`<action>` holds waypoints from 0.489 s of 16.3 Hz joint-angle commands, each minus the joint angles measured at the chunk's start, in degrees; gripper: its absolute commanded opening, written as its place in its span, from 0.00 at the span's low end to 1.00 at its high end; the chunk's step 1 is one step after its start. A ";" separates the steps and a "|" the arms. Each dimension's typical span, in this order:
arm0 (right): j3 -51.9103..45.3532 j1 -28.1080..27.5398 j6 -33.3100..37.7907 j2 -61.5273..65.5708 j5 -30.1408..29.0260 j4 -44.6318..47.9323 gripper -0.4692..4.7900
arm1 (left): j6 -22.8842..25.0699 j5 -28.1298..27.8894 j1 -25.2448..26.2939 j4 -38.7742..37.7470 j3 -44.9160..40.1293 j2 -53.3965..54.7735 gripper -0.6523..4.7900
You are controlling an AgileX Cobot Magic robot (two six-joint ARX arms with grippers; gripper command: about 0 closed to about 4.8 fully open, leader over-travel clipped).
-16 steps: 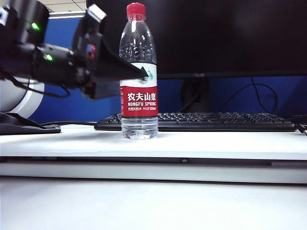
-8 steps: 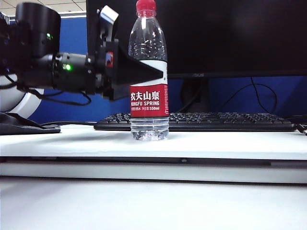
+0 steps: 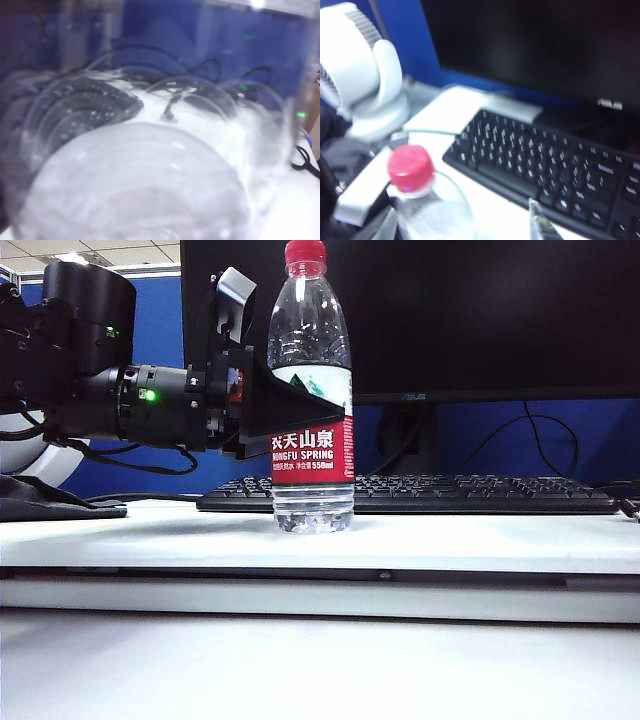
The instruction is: Unscrew the cap from the plastic bottle on the table.
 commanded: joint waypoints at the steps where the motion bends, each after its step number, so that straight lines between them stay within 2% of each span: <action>1: -3.41 4.31 -0.02 -0.15 7.28 8.70 0.74 | 1.60 0.46 0.00 0.98 0.15 -0.04 0.73; 3: -5.92 5.01 0.66 0.22 7.56 12.39 0.74 | 3.93 0.46 0.00 1.07 0.15 -0.04 0.72; 4: -6.93 4.98 2.21 0.90 7.58 13.09 0.74 | 4.52 0.44 0.00 1.11 0.15 -0.04 0.67; 8: -7.32 5.03 3.04 6.84 7.41 18.47 0.74 | 6.91 0.44 0.00 0.70 0.15 -0.04 0.67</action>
